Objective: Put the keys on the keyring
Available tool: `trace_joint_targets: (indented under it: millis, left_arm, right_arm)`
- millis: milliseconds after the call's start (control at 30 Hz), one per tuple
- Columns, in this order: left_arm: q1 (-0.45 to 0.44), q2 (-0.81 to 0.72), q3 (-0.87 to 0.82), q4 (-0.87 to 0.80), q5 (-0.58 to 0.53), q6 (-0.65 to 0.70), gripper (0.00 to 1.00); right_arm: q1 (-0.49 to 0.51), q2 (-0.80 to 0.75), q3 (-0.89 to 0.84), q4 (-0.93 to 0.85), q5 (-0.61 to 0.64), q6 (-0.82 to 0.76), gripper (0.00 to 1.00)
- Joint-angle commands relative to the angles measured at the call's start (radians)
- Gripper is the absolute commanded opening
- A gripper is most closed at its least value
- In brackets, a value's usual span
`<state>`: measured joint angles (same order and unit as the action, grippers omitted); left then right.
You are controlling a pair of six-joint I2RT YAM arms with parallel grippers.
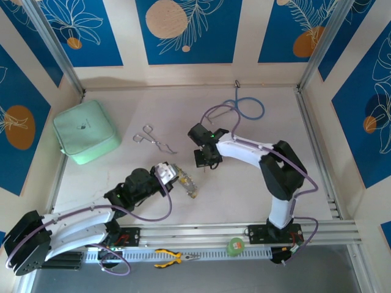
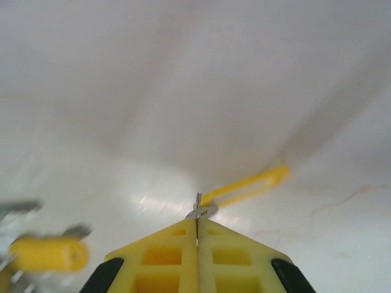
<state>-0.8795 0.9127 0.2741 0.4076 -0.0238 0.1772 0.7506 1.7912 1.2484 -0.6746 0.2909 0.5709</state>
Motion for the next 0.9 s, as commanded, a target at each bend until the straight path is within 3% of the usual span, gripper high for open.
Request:
trace_joint_targets:
  millis: [0,67,200,367,567,867]
  left_arm:
    - [0.004,0.018,0.031,0.034,0.039,0.002,0.0]
    - [0.004,0.025,0.033,0.042,0.046,0.002,0.0]
    - [0.003,0.037,0.04,0.041,0.049,0.005,0.0]
    - [0.003,0.046,0.042,0.039,0.064,0.011,0.0]
    - [0.002,0.049,0.037,0.051,0.062,0.019,0.0]
    - [0.001,0.055,0.038,0.049,0.063,0.025,0.0]
  right_arm:
    - [-0.039,-0.09,-0.088,0.099,-0.244,-0.017,0.0]
    - [-0.105,-0.13,-0.17,0.178,-0.418,0.01,0.0]
    - [-0.2,-0.141,-0.246,0.228,-0.532,0.014,0.0]
    - [-0.269,-0.078,-0.246,0.156,-0.507,-0.046,0.0]
    - [-0.285,-0.053,-0.235,0.127,-0.487,-0.084,0.01]
    - [-0.283,-0.018,-0.206,0.128,-0.503,-0.09,0.24]
